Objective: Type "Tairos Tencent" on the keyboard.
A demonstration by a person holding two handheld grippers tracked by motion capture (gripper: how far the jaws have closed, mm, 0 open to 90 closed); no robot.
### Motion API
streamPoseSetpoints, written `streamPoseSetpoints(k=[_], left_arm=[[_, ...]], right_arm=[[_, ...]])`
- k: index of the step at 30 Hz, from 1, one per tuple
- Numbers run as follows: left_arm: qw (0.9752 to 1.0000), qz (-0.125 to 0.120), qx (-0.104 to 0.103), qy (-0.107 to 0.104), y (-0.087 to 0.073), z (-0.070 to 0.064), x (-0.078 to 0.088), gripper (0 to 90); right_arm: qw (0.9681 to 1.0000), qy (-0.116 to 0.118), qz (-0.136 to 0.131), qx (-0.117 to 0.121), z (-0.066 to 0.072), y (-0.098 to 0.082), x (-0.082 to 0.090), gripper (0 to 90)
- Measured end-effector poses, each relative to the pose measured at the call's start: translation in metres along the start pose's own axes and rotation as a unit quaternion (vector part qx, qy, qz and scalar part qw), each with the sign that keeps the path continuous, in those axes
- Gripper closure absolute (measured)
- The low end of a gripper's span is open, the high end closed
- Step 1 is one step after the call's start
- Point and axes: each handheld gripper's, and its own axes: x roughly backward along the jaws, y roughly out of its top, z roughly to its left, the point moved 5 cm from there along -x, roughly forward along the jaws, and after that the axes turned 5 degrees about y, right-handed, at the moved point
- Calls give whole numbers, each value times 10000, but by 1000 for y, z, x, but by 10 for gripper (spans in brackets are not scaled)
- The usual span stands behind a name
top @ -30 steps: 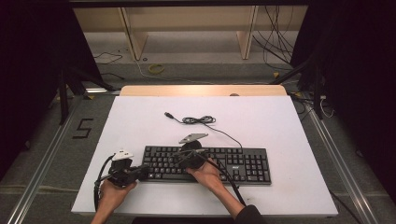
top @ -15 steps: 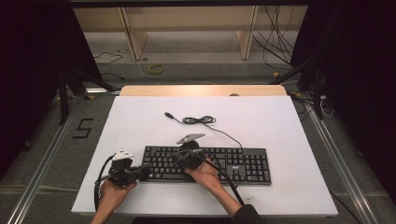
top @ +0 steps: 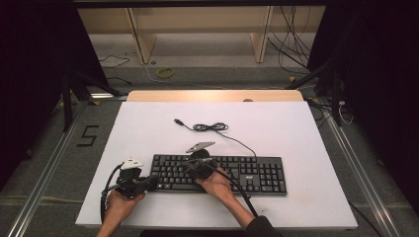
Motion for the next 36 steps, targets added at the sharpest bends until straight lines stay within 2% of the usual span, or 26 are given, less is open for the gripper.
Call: streamPoseSetpoints(k=[5, 8, 11, 14, 16, 23, 30, 36], left_arm=[[10000, 16, 5, -8, 0, 0, 0, 891], [10000, 14, -3, -21, 0, 0, 2, 890], [10000, -77, 20, -27, 2, 1, 5, 889], [9997, -222, 90, -69, 5, 0, 9, 869], [9996, -272, 57, -96, 6, 0, 11, 855], [9986, -452, 149, -220, 11, -3, 13, 709], [9986, -454, 144, -230, 13, -6, 12, 569], [9984, -482, 150, -238, 16, -8, 10, 455]], right_arm=[[10000, -22, -12, -65, 0, 0, 0, 900], [9999, 53, -54, -153, 0, 1, 3, 900], [9995, 126, -236, -184, 0, 3, 10, 900], [9989, 193, -401, -163, 2, 7, 17, 849], [9985, 233, -459, -159, 3, 7, 21, 822], [9976, 379, -557, -151, 3, 4, 28, 710], [9967, 544, -596, -128, 5, 1, 35, 596], [9960, 577, -668, -129, 5, -2, 41, 525]])
